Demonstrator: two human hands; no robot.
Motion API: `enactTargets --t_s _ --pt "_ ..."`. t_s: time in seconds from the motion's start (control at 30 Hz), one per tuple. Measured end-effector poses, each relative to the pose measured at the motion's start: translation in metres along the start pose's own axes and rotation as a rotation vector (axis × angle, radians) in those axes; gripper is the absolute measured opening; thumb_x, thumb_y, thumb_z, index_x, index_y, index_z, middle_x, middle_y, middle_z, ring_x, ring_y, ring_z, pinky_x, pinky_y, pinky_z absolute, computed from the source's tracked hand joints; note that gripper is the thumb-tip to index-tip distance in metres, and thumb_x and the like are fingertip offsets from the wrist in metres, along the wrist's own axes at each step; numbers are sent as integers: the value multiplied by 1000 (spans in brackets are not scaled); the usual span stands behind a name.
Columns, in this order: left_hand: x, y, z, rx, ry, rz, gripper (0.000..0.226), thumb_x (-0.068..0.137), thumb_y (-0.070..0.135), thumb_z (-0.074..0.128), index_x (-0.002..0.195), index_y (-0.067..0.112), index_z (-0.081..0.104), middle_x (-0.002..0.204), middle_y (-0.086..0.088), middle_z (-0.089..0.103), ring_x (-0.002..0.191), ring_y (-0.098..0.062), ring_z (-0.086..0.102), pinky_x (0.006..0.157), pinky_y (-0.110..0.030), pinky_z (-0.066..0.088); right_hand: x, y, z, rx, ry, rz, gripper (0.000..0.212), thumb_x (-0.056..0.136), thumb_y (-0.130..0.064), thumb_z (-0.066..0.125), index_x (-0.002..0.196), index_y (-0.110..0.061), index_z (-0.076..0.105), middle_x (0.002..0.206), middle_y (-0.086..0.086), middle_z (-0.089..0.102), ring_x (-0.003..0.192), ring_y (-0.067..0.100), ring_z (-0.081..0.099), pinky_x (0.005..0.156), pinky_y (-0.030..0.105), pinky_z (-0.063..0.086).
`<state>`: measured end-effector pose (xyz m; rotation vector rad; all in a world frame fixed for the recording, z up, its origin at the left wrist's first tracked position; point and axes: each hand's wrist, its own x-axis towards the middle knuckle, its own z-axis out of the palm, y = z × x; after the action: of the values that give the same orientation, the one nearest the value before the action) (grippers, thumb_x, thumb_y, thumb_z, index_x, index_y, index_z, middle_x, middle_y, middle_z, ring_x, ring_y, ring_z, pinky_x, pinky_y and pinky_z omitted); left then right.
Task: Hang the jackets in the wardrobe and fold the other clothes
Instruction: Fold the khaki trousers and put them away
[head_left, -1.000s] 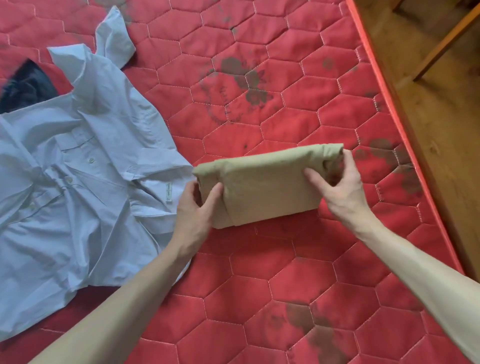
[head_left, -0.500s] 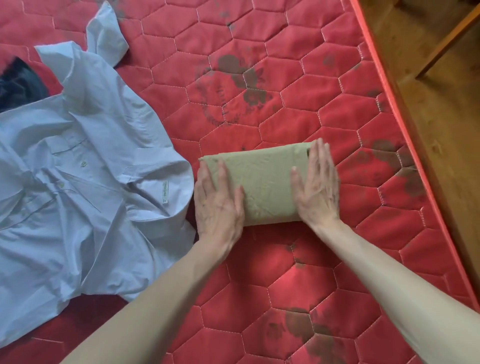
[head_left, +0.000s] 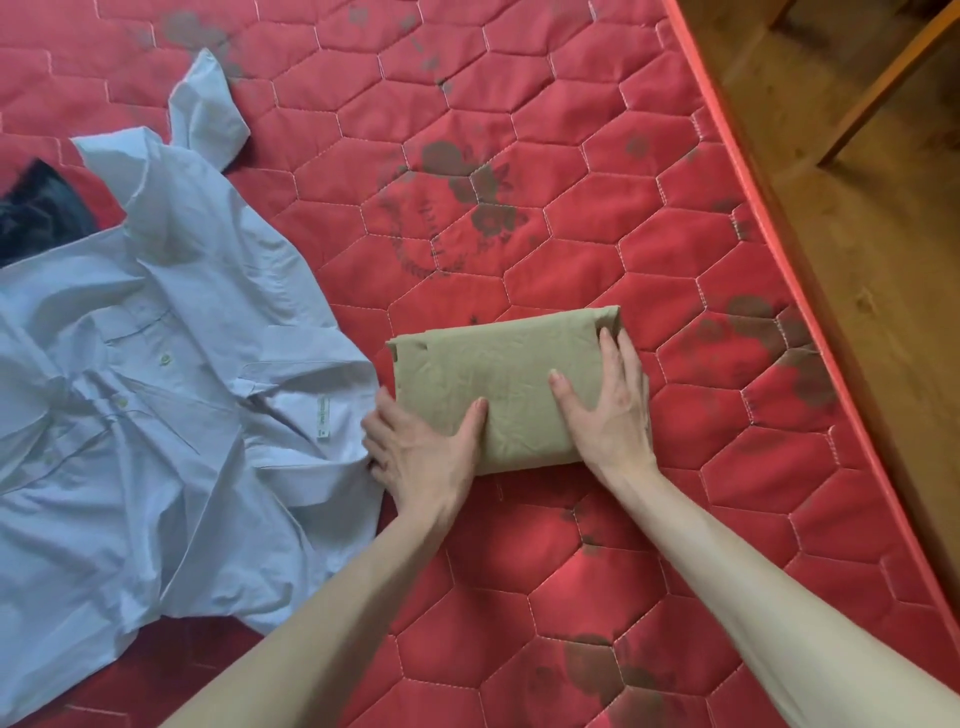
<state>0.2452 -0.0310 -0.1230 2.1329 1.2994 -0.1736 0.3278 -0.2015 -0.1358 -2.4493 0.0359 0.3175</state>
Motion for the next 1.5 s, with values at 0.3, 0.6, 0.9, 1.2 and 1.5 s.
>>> enactTargets --t_s 0.3,0.6,0.9,1.2,1.5 --pt "28 -5 -16 -204 -294 -331 119 48 74 90 137 6 52 131 -12 64 112 -32 66 92 -37 56 7 -11 -33 80 -172 263 71 89 -60 70 147 -28 44 138 7 51 131 27 52 106 38 39" --pt "44 -25 -35 -538 -673 -343 70 54 45 99 111 13 76 99 1 82 88 -12 78 70 -31 62 22 -14 -23 81 -213 293 83 85 -70 69 145 -20 39 134 11 65 126 36 60 99 41 45" --pt "22 -44 -36 -794 -741 -314 67 62 27 95 124 14 71 114 -2 79 97 -14 76 82 -33 62 11 6 -26 396 -298 245 72 77 -61 83 134 -34 47 118 -20 64 101 -8 64 81 20 48" --pt "-32 -37 -120 -905 -656 -165 75 61 27 94 128 6 69 120 -13 77 115 -33 72 103 -48 56 -33 -60 -82 427 -283 139 71 78 -53 87 132 -33 47 115 -25 60 95 -20 61 73 3 46" --pt "-111 2 -329 -936 -886 -93 58 78 28 88 129 7 70 129 -16 72 119 -33 70 98 -43 58 -161 -186 -207 568 -216 76 49 77 -46 85 118 -31 63 114 -9 72 91 -10 69 71 6 50"
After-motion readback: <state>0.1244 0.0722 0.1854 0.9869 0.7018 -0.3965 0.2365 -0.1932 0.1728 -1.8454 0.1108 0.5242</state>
